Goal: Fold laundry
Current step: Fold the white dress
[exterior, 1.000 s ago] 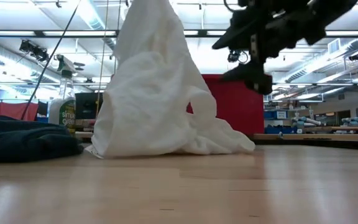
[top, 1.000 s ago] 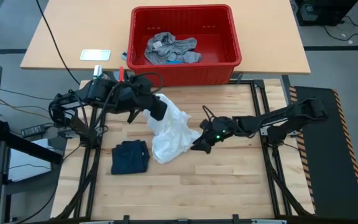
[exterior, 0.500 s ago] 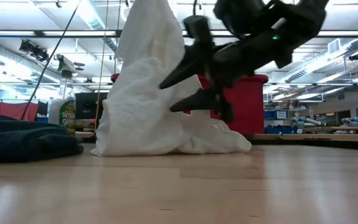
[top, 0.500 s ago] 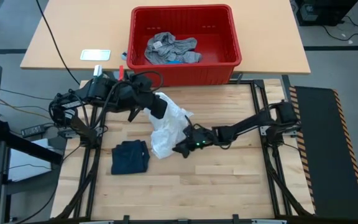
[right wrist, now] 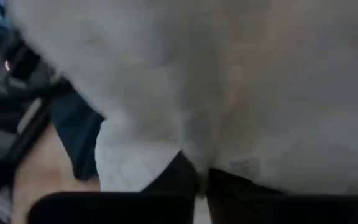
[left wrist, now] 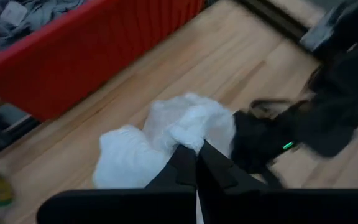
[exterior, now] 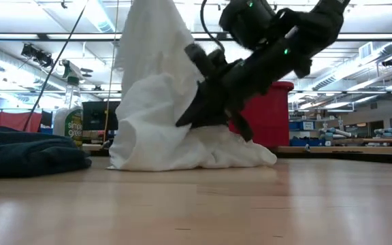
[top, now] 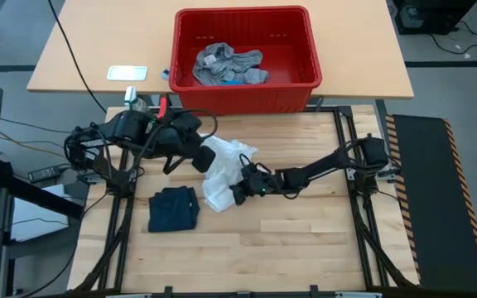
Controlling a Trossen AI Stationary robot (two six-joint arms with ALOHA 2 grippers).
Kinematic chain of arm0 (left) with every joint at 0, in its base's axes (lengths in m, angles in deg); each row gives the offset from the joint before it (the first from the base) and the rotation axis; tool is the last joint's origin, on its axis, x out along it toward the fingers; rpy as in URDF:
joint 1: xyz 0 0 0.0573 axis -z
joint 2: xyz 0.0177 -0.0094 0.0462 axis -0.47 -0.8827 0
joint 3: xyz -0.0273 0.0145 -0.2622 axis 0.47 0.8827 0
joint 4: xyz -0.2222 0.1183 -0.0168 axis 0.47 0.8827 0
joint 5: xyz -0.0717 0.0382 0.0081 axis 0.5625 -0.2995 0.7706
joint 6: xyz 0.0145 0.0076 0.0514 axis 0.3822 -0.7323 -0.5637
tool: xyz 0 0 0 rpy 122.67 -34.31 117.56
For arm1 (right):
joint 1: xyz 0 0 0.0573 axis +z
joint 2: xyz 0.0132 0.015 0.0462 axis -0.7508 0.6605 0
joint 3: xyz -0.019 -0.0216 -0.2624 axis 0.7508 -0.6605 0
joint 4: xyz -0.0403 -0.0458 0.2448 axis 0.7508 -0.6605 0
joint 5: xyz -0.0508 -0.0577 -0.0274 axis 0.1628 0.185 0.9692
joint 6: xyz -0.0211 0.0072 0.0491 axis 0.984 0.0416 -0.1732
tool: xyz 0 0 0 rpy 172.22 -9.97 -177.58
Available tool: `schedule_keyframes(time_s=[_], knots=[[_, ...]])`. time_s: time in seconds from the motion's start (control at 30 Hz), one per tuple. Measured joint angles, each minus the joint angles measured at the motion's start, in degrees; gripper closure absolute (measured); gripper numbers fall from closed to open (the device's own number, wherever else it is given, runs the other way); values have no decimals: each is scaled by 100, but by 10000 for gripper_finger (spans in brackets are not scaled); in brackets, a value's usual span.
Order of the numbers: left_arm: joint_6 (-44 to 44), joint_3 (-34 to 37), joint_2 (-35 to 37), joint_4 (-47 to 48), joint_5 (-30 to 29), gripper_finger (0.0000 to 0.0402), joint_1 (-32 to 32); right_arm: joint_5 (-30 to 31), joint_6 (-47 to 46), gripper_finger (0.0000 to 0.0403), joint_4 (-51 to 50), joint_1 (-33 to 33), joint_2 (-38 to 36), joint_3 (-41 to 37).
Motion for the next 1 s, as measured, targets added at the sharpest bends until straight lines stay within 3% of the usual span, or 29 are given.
schedule_keyframes(time_s=[0.13, 0.33, 0.43, 0.57, 0.67, 1.0], knots=[[-791, 2, 13, 43, 214, 402, 166, -33, 472, 394, -900, 212, -753, 2], [-1885, 4, 39, 62, 1438, 402, 671, 238, 2000, 395, -3750, 646, -2630, 121], [-2111, 6, 39, 60, 1490, 402, 1030, -4, 3045, 395, -5159, 935, -3592, 560], [-2565, 9, 72, 57, 1499, 402, 1521, 61, 3370, 395, -6553, 1343, -4532, 1526], [-2809, 9, 124, 28, 1438, 402, 1847, 15, 3194, 395, -7017, 1547, -4981, 2298], [-2920, 7, 270, -861, 335, 402, 2688, -1932, 2583, 395, -7155, 1718, -5502, 3982]])
